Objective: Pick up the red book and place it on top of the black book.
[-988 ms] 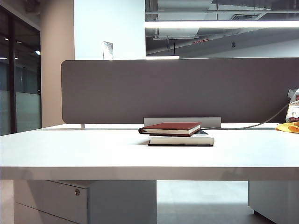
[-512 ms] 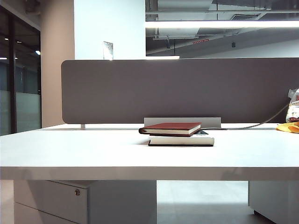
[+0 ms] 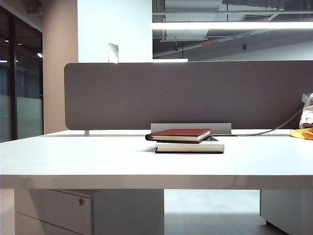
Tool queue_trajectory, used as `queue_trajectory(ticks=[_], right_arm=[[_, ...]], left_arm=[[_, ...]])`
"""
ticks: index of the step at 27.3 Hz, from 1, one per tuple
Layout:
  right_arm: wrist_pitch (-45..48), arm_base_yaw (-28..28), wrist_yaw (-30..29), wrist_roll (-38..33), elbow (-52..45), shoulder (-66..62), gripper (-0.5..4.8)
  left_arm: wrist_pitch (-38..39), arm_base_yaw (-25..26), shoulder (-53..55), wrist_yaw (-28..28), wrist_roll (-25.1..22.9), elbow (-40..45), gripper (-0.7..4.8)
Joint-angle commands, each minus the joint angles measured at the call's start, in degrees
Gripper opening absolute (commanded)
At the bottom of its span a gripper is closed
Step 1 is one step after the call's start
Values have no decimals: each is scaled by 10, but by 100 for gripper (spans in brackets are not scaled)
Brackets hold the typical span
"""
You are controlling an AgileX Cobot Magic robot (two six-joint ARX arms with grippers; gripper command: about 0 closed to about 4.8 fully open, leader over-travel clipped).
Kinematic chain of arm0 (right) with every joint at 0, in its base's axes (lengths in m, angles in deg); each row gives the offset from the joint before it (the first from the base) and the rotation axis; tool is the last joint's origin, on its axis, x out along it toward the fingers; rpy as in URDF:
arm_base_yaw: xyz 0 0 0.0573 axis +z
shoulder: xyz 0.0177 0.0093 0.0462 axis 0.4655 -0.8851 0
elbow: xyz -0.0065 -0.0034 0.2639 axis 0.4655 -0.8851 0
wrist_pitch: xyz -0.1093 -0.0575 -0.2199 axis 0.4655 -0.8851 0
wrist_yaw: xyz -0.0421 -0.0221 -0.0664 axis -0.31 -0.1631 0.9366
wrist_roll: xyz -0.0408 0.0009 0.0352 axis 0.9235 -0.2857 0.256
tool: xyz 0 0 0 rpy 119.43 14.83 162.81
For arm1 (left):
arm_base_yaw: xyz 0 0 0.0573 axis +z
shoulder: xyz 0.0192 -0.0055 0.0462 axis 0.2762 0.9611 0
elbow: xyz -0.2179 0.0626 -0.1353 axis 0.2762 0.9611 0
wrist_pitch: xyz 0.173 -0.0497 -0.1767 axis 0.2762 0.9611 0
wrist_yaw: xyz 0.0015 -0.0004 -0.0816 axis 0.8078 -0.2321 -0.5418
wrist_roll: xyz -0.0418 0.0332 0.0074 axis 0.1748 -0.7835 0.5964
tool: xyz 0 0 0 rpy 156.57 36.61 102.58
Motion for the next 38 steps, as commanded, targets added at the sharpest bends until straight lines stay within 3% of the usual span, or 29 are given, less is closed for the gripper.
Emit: queue_trajectory(ticks=[1, 5, 13, 21, 38], right_arm=[[20, 21, 1, 69, 0, 0, -5], [18, 40, 1, 112, -6, 0, -5], [15, 31, 5, 98, -9, 0, -5], [5, 31, 54, 67, -9, 0, -5], [16, 31, 74, 23, -9, 0, -5]], left_arm=[[1, 0, -1, -2, -2, 3, -5], [1, 0, -1, -2, -2, 3, -5], [1, 0, -1, -2, -2, 3, -5], [1, 0, -1, -2, -2, 3, -5], [1, 0, -1, -2, -2, 3, -5]])
